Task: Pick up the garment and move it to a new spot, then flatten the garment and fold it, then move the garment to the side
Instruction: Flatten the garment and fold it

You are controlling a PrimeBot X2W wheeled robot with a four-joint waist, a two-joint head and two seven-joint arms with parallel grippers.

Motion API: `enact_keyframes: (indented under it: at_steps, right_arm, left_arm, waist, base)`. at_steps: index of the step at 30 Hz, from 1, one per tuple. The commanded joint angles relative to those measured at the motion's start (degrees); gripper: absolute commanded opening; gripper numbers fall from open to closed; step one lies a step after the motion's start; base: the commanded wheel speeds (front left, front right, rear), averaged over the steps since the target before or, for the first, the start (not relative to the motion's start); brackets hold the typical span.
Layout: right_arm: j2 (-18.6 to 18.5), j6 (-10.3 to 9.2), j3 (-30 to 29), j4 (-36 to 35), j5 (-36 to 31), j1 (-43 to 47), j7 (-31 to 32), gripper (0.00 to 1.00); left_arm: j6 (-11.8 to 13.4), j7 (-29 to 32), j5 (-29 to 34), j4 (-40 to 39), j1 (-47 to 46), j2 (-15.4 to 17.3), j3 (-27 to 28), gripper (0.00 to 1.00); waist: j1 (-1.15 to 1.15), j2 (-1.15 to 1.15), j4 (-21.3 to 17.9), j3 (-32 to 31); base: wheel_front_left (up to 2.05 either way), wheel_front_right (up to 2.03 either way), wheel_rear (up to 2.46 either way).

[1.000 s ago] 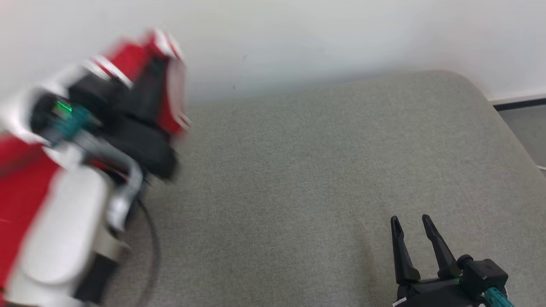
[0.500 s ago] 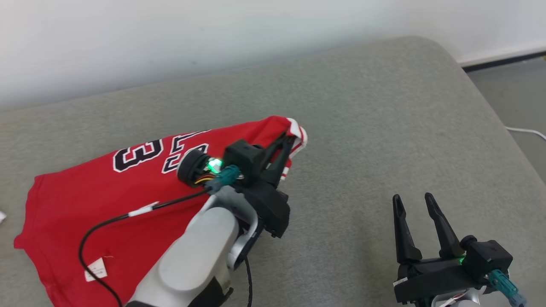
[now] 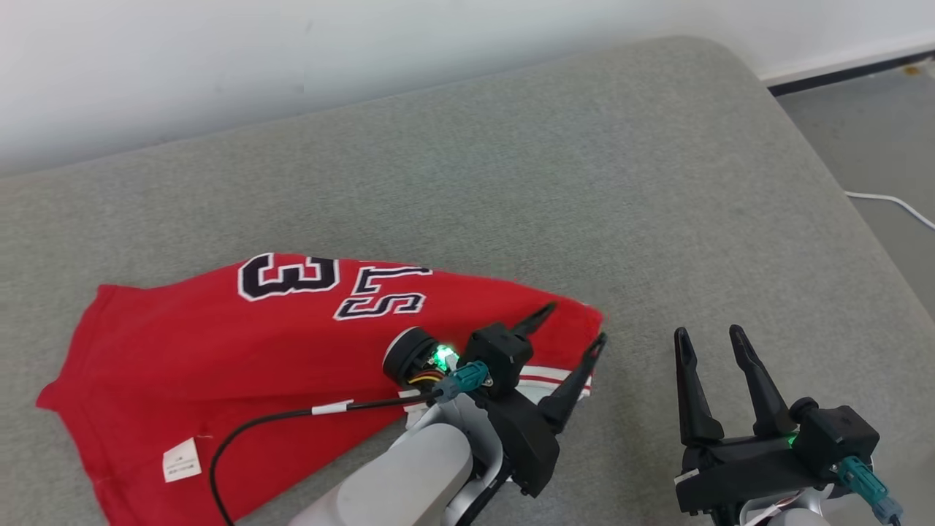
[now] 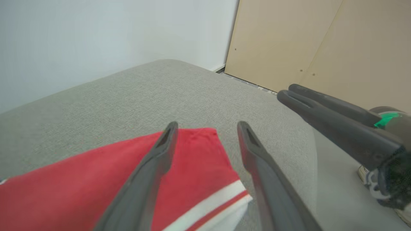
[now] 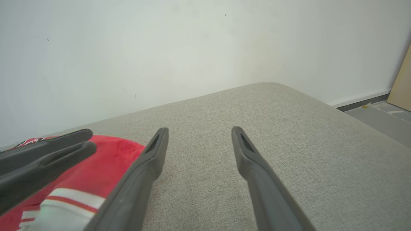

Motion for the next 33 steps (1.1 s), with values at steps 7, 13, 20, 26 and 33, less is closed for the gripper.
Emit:
enact_keyframes:
  at_steps: [7,13,20,26,33]
  right_arm:
    - [0.0,-0.13,-1.1,0.1,-1.5,1.9,0.0,1.00]
    - [0.0,-0.13,-1.3,-0.3,-2.3,3.3,0.0,1.00]
    - [0.0,-0.13,-1.7,-0.1,-2.7,5.3,0.0,1.00]
    - [0.0,-0.13,-1.7,-0.3,-2.9,6.2,0.0,1.00]
    - [-0.7,-0.13,-1.7,-0.4,-2.6,7.2,0.0,1.00]
  left_arm:
    - [2.2,-2.6,-4.2,-1.6,-1.8,0.0,0.2,1.00]
    - [4.4,-2.7,1.1,-6.0,2.2,3.3,8.8,1.00]
    - [7.2,-2.8,9.0,-17.0,14.9,11.5,23.5,1.00]
    - [8.3,-2.8,12.7,-24.2,25.7,15.4,33.5,1.00]
    - [9.4,-2.8,16.1,-31.0,38.3,16.0,43.3,1.00]
  waist:
    - [-0.01,-0.01,5.5,-4.2]
    - [-0.01,-0.01,9.4,-7.1]
    - [-0.01,-0.01,12.9,-9.5]
    - [-0.01,-0.01,14.1,-10.7]
    - [-0.01,-0.01,14.8,-11.6]
  base:
    - [0.00,0.00,0.00]
    - [0.00,0.00,0.00]
    - [0.00,0.00,0.00]
    - [0.00,0.00,0.00]
    - [0.00,0.00,0.00]
